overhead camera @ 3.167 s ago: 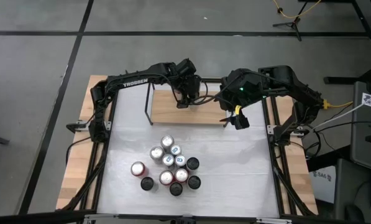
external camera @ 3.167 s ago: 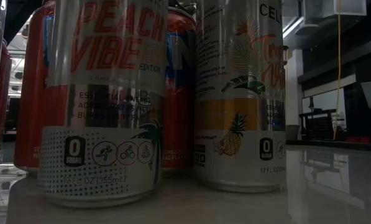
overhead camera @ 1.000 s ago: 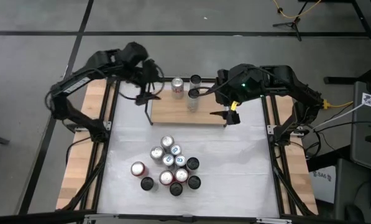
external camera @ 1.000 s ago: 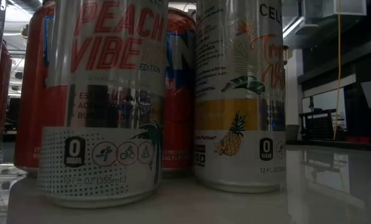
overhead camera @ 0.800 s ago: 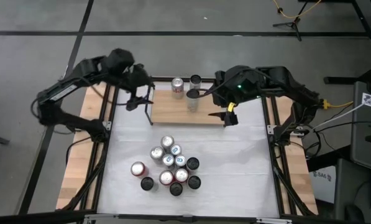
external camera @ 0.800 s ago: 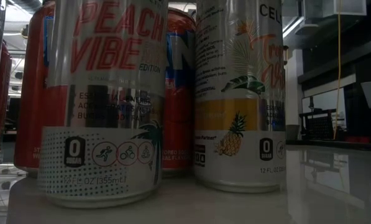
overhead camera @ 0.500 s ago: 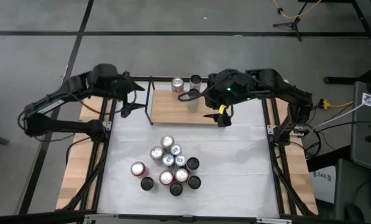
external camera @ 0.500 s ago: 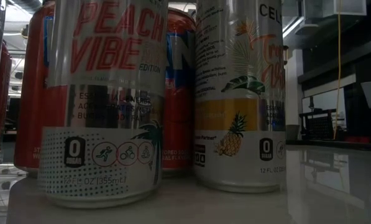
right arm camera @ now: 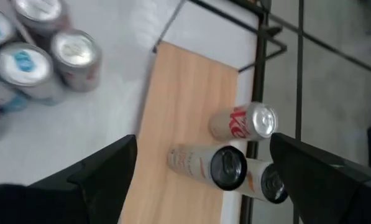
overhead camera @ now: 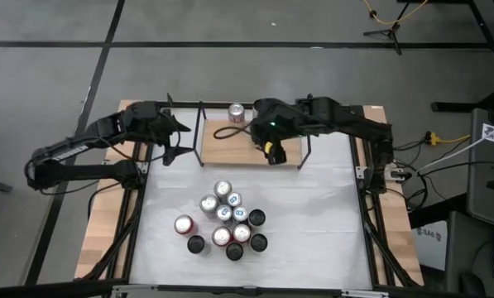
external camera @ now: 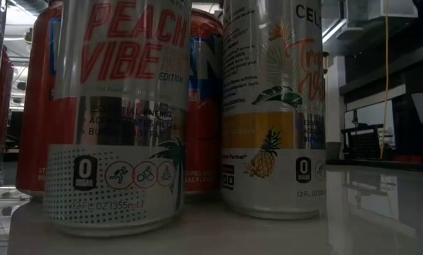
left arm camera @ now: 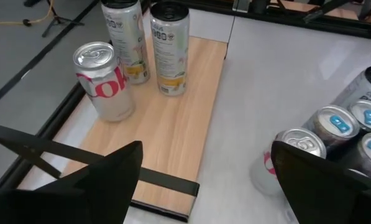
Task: Place canned beverage on shelf
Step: Put the white yellow soda can onto the shelf aligned with the other white yellow soda can
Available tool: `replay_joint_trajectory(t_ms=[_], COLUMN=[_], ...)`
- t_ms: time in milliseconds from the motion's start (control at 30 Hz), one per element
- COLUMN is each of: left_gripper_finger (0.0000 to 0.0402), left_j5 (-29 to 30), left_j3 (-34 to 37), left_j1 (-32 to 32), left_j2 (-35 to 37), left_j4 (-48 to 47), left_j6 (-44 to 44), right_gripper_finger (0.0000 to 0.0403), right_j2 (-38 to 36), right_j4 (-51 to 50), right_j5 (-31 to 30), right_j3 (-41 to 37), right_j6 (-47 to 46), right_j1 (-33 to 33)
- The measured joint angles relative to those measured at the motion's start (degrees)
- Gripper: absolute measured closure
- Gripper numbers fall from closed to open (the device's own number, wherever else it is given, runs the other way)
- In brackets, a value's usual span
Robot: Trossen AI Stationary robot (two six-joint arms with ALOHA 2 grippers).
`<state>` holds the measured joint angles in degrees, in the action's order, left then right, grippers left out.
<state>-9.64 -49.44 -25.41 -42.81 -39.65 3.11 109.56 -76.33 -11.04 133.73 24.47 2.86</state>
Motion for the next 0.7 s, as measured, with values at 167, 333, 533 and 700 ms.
replay_joint_trajectory(t_ms=[167, 333, 533, 700], left_gripper_finger=[0.0053, 0.0053, 0.0053, 0.0053], left_j5=[-0.1, -0.1, -0.1, -0.1], left_j3=[2.8, 3.7, 3.7, 3.7], left_j1=[0.0, 0.0, 0.0, 0.0], left_j2=[0.0, 0.0, 0.0, 0.0], left_j4=[3.5, 4.1, 4.4, 4.4], left_j6=[-0.1, -0.9, -1.5, -1.5], right_gripper_finger=[0.004, 0.004, 0.004, 0.004], right_j2=[2.8, 5.5, 9.3, 12.0], right_j4=[-0.2, -0.2, -0.2, -0.4], right_j5=[0.2, 8.0, 13.9, 14.8], right_j3=[0.0, 0.0, 0.0, 0.0], right_j6=[0.0, 0.0, 0.8, 1.9], right_j1=[4.2, 9.8, 14.7, 16.7])
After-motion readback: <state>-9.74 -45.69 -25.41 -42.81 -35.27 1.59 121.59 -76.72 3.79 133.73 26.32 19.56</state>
